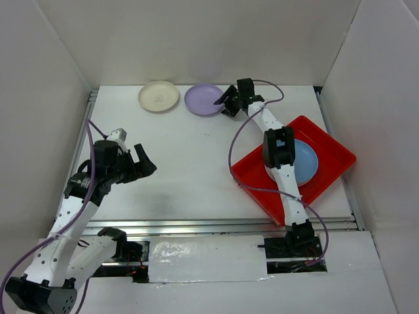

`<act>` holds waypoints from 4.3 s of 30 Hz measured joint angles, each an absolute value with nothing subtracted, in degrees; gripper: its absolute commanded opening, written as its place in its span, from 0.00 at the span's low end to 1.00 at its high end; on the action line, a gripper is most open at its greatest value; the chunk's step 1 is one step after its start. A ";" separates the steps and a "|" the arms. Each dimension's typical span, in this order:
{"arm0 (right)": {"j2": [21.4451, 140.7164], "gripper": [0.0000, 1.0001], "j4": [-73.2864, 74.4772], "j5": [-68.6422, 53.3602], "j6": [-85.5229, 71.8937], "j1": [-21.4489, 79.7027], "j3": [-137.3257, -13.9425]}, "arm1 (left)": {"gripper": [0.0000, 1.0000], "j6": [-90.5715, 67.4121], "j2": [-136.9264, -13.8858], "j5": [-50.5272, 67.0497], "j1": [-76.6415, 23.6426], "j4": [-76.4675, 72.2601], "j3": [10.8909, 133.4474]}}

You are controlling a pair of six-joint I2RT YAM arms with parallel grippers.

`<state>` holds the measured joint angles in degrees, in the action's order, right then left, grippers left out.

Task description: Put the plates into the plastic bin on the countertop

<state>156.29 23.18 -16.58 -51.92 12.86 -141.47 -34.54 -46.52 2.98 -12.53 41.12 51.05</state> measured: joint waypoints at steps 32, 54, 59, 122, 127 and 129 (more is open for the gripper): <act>132.22 0.00 26.33 -16.51 -50.76 7.33 -119.90 | 0.99 -31.59 -45.47 10.28 -7.97 37.32 48.40; 50.24 0.00 28.27 -14.61 -43.35 -31.42 -41.58 | 0.99 -33.43 -40.23 4.21 -11.14 37.47 48.21; 50.02 0.02 29.34 -17.85 -40.95 -34.20 -41.19 | 0.99 -33.69 -40.23 2.79 -13.69 37.71 48.21; 29.28 1.00 22.90 -28.62 -42.17 22.98 -37.34 | 0.00 -73.43 -141.67 -13.74 -1.39 20.62 118.02; 27.53 1.00 25.45 -22.55 -41.34 22.98 -39.70 | 0.00 -70.91 -133.84 -15.05 -1.74 22.52 108.71; 29.06 1.00 26.00 -19.79 -41.12 23.05 -40.62 | 0.00 -68.27 -125.34 -16.36 -2.52 23.90 100.01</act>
<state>29.06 26.00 -19.79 -41.12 23.05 -40.62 -68.27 -125.34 -16.36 -2.52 23.90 100.01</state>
